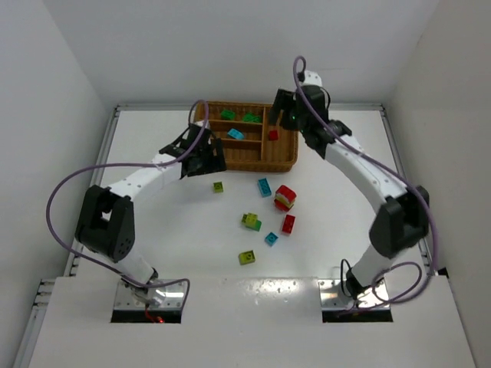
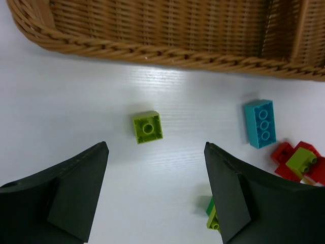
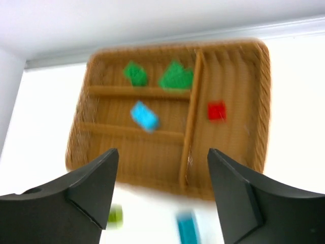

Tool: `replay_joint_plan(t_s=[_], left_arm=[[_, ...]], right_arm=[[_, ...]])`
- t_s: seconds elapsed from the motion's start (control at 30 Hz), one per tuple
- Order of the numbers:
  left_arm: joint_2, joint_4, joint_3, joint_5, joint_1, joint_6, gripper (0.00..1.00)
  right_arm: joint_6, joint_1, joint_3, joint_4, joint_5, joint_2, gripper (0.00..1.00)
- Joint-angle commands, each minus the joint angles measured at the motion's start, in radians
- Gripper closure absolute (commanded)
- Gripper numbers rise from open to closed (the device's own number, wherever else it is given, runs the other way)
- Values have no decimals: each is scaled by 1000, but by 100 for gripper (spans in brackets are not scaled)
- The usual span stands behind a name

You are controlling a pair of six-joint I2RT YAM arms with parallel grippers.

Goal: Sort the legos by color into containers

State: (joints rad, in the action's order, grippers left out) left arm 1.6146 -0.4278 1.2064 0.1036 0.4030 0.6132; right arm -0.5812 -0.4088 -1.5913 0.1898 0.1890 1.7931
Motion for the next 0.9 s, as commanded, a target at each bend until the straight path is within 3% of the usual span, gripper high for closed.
replay_joint_plan(t_s=[0.0, 0.13, 0.27, 0.57, 0.87], left_arm=[[-44, 0, -30, 36, 22, -12, 18], [-64, -20, -51, -21, -21, -47, 18], [-84, -20, -74, -70, -68, -56, 18], [-73, -11, -65, -140, -78, -44, 18], [-55, -11, -74, -170, -69, -44, 18]], right_arm=[[67, -31, 247, 126, 29, -151, 27], [158, -50, 425, 297, 0, -355, 18], [239, -84, 462, 471, -46, -405, 9], [386, -116, 525, 442, -200, -342, 4], [408, -127, 459, 390, -172, -193, 31]])
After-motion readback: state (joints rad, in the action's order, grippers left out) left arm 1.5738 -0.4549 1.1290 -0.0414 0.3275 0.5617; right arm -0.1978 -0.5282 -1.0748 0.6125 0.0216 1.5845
